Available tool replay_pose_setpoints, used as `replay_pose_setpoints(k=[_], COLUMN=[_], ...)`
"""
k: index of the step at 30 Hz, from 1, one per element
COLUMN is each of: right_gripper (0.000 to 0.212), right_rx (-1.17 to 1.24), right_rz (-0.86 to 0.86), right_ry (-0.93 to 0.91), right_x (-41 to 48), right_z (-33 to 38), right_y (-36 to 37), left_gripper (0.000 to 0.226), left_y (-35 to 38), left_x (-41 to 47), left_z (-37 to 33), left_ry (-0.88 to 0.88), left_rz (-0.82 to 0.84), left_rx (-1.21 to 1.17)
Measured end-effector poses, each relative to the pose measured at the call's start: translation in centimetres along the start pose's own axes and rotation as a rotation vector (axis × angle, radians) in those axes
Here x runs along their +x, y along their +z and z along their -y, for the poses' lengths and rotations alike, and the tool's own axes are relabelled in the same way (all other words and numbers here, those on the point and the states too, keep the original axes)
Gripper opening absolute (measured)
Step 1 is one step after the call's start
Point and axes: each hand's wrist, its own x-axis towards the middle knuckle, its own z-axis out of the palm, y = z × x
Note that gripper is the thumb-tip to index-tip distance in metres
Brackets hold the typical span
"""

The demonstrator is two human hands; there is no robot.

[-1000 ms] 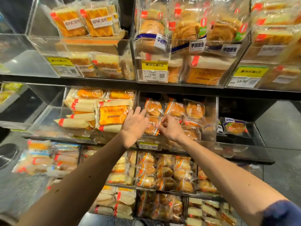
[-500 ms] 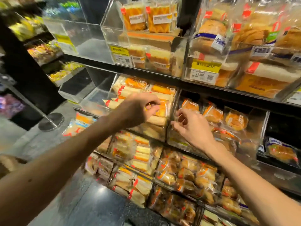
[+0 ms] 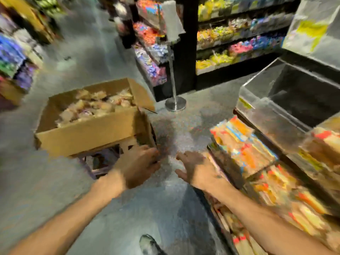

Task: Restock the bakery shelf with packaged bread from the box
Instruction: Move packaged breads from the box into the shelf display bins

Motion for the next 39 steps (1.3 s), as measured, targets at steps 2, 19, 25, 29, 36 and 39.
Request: replay_pose_setpoints(k=[2, 19, 25, 29, 36, 39], right_gripper=[0.040, 0.029, 0.031, 0.036, 0.065, 0.126], right_rx=[0.082, -0.014, 0.072, 0.227, 0.457, 0.575], right_rz=[0.057, 0.269, 0.319, 0.452, 0.788, 0.849], right_ry=[-0.041, -0.203, -0.231, -0.062, 0.248, 0.408], right_x=[5.1, 40.7, 56.0, 64.8, 73.4, 74.5], right_z=[4.0, 23.7, 25.7, 26.7, 28.8, 29.7], right_y=[2.3, 8.1, 11.2, 14.4, 21.3, 23.1], left_gripper=[0.033, 0.020, 0.010, 0.007, 0.026, 0.052], left_y=[0.2, -0.8, -0.1, 0.3, 1.9, 2.9], left_x=[-1.6, 3.9, 10.2, 14.1, 17.3, 17.2], left_z=[5.8, 40.9, 52.2, 58.9, 68.8, 72.0], left_ry=[-0.121, -0.750, -1.017, -1.155, -1.261, -1.190], left_rz=[0.022, -0.090, -0.130, -0.172, 0.078, 0.277], left_rx=[0.036, -0.400, -0.753, -0.771, -0.382, -0.349])
